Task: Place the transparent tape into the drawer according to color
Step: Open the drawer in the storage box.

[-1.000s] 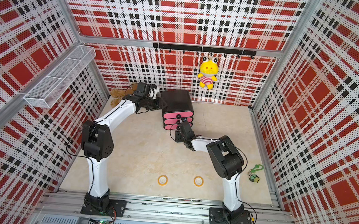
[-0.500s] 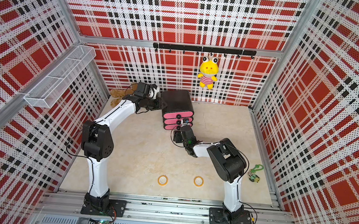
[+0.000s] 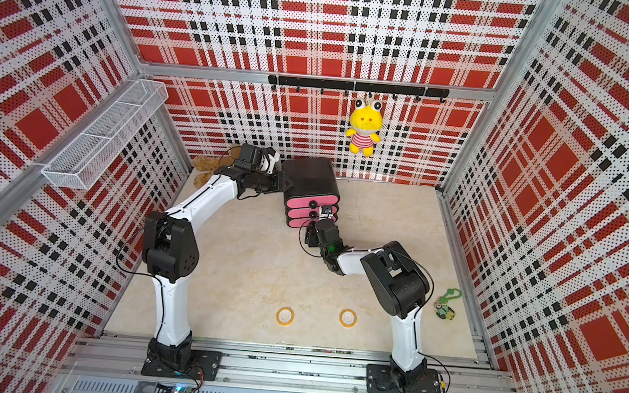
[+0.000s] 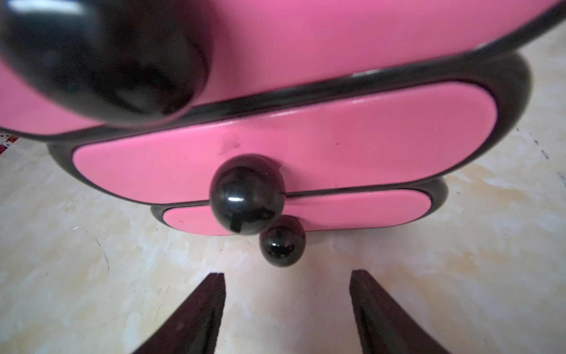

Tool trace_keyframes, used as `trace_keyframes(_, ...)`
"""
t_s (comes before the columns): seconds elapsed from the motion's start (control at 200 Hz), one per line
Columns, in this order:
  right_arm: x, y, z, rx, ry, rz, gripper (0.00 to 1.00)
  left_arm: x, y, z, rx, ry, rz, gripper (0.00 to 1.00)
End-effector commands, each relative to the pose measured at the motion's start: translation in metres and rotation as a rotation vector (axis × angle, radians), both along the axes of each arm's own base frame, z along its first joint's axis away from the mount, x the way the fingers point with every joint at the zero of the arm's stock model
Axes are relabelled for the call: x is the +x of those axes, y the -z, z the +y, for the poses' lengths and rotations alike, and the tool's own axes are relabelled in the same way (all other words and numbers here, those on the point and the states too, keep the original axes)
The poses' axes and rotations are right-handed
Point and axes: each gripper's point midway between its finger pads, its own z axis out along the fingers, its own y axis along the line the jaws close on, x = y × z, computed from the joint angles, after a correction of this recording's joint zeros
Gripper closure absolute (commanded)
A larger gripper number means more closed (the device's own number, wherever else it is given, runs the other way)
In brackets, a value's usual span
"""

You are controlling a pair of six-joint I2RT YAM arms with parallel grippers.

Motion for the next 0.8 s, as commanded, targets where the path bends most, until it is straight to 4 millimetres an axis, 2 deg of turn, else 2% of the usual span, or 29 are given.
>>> trace_keyframes(0.0,0.006,0.002,0.002,-0.022,0.010,-0.012,0.28,-0.023,0.061,-0.001,0.056,0.037,0.181,0.50)
trace_keyframes(0.205,0.008,0.007,0.009,-0.019,-0.009,0.004,0.29,-0.022,0.061,0.001,0.055,0.035,0.182,0.50)
trace_keyframes(0.471,0.002,0.022,0.009,-0.031,-0.019,0.050,0.30,-0.021,0.063,0.002,0.053,0.035,0.184,0.50)
trace_keyframes(0.792,0.012,0.022,0.013,-0.050,-0.012,0.036,0.31,-0.020,0.061,0.003,0.050,0.034,0.182,0.50)
